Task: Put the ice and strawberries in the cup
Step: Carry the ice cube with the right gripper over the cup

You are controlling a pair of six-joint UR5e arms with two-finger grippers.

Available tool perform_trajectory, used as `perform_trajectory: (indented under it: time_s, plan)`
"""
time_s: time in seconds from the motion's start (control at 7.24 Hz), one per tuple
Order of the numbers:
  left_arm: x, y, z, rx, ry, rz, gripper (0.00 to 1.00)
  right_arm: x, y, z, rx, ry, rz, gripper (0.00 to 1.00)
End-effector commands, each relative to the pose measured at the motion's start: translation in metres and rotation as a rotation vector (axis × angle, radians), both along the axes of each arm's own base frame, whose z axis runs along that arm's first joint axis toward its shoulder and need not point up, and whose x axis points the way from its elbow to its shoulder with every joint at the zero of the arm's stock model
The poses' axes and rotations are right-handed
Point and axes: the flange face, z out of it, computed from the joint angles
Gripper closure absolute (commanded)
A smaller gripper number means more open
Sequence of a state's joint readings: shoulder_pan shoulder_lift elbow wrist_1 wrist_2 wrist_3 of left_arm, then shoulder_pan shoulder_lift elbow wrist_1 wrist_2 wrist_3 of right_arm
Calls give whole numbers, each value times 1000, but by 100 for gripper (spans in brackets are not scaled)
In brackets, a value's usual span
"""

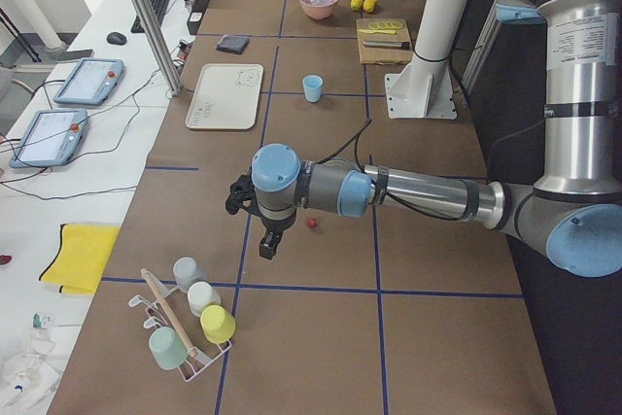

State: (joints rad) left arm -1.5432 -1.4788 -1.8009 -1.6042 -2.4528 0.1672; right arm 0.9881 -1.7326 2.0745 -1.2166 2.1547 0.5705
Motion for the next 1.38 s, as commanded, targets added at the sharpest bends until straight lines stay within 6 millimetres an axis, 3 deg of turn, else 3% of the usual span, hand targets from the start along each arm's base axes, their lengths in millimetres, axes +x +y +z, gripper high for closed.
perform_trajectory:
  time_s: [0.0,0.28,0.41,0.55,0.83,1.24]
  plan:
    - [0,0,0,0,0,0,0,-49,-43,-105,-45,21,-28,99]
    - [0,1,1,-3,0,0,0,-108,-51,-203,-82,53,-93,99]
    - [0,1,2,-6,0,0,0,-146,-38,-246,-122,63,-95,99]
    - [0,1,2,-6,0,0,0,-185,-25,-277,-147,57,-58,100]
    - [0,1,2,-6,0,0,0,-271,-16,-332,-191,67,-1,100]
    - [0,1,2,-6,0,0,0,-364,-19,-359,-213,32,53,100]
